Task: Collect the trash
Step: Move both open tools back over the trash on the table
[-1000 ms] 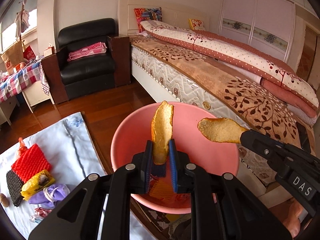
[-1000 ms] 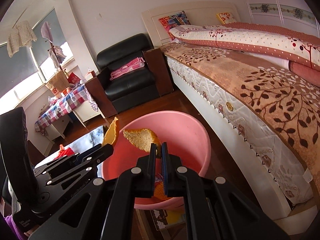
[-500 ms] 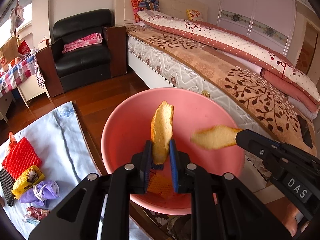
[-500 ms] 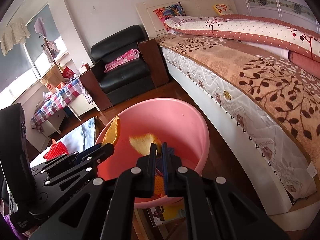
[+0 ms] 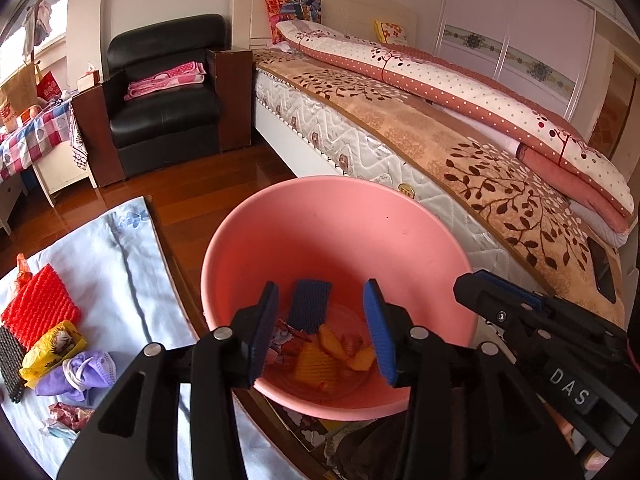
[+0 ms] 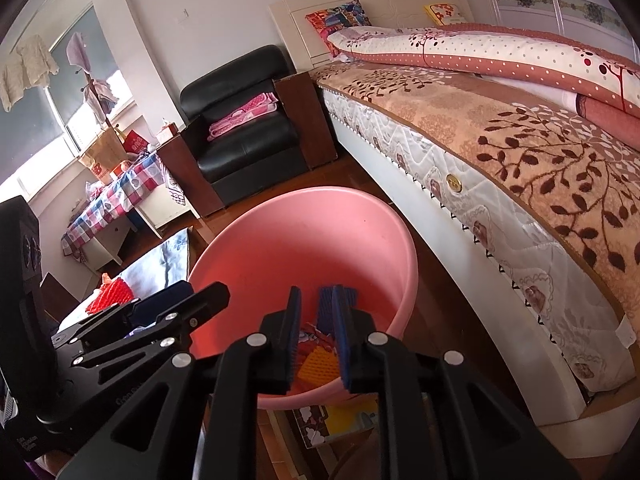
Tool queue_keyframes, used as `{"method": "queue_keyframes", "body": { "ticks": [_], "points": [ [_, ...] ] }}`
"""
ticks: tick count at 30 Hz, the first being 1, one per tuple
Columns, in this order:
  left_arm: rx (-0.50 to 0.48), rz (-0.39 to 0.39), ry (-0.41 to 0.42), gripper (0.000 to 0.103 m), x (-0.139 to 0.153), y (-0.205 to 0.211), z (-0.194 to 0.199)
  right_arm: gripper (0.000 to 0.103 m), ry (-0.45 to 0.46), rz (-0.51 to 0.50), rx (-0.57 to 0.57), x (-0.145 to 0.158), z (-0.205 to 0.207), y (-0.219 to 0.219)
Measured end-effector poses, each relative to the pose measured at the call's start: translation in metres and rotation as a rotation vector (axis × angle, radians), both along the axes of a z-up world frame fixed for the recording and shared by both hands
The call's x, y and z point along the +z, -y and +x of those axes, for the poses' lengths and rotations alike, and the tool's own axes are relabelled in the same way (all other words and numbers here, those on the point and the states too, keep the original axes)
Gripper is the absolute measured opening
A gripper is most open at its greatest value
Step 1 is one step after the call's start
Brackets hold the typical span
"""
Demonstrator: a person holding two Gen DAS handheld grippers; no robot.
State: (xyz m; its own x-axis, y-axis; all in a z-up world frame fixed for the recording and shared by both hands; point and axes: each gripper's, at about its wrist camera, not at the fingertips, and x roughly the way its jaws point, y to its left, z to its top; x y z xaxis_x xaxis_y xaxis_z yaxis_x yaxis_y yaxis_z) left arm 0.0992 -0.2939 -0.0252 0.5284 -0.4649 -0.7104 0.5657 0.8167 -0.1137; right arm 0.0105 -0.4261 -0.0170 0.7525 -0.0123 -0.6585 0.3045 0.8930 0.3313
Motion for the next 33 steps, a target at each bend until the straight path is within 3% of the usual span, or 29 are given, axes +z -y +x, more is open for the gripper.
{"method": "queue_keyframes", "body": {
  "ticks": [2, 5, 19, 33],
  "points": [
    [0.005, -0.003, 0.001, 0.044, 0.001, -0.003, -0.002, 0.019, 0.003, 0.005, 0.002, 0.001, -0.001, -0.001],
    [0.013, -0.002, 0.011, 0.044, 0.005, -0.008, -0.006, 0.034, 0.013, 0.006, -0.001, 0.004, -0.004, -0.004],
    [0.109, 0.038, 0.026, 0.044, 0.011, -0.064, -0.026, 0.034, 0.032, 0.013, 0.086, 0.012, -0.007, -0.046],
    [0.238, 0.053, 0.001, 0.044, 0.007, -0.131, -0.033, 0.034, 0.013, -0.022, 0.230, 0.016, -0.003, -0.119]
  ]
}}
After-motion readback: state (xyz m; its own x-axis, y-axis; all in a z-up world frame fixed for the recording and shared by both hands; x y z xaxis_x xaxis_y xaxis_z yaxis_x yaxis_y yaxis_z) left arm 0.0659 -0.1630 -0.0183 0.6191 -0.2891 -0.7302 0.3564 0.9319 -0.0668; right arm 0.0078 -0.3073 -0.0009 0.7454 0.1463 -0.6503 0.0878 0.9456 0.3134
